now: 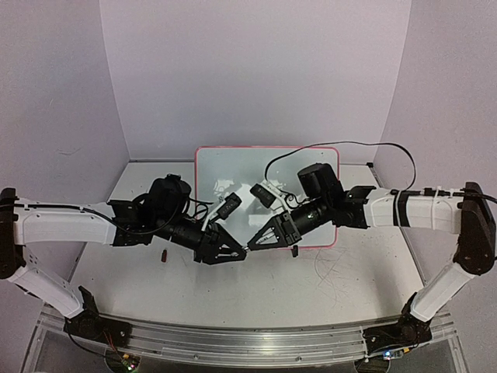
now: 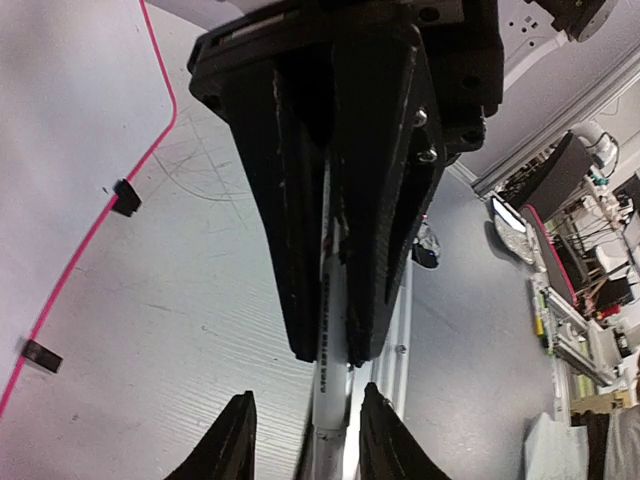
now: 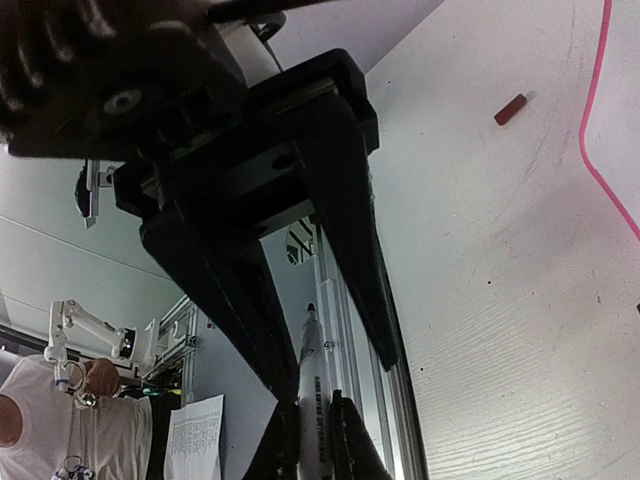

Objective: Write a sentence on the whiteboard
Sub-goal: Pass from the left arm to the right, then hold the whiteboard at the center of the board.

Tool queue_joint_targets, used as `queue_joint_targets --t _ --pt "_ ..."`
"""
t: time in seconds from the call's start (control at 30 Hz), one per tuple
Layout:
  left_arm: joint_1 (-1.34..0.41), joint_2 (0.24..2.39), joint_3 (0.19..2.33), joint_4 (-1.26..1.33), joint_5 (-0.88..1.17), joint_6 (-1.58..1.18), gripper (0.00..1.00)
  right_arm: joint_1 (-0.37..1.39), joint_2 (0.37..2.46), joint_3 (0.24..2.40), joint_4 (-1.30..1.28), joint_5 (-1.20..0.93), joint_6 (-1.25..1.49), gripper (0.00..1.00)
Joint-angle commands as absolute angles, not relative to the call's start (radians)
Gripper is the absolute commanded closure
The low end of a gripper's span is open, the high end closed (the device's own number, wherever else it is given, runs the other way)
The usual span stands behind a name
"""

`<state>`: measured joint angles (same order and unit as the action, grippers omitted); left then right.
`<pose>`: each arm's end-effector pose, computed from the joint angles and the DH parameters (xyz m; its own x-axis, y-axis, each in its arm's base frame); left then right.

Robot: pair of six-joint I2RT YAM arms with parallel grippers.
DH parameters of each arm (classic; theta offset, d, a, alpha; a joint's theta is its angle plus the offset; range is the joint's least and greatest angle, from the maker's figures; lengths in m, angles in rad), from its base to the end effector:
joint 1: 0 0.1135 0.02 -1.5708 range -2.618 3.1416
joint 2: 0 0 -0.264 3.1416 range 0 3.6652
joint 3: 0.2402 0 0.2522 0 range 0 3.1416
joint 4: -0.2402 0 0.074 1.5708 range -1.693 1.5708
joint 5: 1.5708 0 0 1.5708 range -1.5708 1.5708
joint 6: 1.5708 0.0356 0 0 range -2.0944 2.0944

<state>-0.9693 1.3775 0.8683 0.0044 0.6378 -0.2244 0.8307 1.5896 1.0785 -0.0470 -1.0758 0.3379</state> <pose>0.1535 -0.2612 0.2559 -0.4798 0.3832 -0.7892 0.8724 0.1130 -0.4755 0.2096 0.2759 0.2618 -0.6201 -0.4454 -0.6458 -0.6874 -0.0881 0.7209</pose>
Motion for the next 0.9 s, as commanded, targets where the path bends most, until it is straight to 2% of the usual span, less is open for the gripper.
queue_joint_targets --t 0.0,0.07,0.2,0.4,0.53,0.67,0.87 --pt "-0.931 1.278 0.841 0.05 0.513 -0.25 0.47 0.842 1.513 1.051 0.016 -0.959 0.321 1.0" --pt "-0.891 1.221 0.823 0.05 0.473 -0.27 0.27 0.84 1.476 1.049 -0.015 -0.857 0.299 1.0" --pt "-0.816 1.113 0.781 0.052 0.303 -0.324 0.15 0.84 1.397 1.064 -0.167 -0.574 0.217 1.0" --pt "-0.797 1.105 0.792 -0.01 -0.096 -0.427 0.1 0.84 1.204 1.051 -0.236 -0.128 0.207 1.0" --pt "-0.781 1.142 0.81 -0.078 -0.243 -0.486 0.1 0.841 1.08 1.022 -0.221 0.002 0.189 1.0" --pt "-0.719 1.129 0.776 -0.076 -0.245 -0.536 0.08 0.84 1.011 1.017 -0.212 0.152 0.214 1.0" --pt "-0.548 1.115 0.731 0.011 0.024 -0.564 0.06 0.839 1.025 1.039 -0.222 0.15 0.198 1.0"
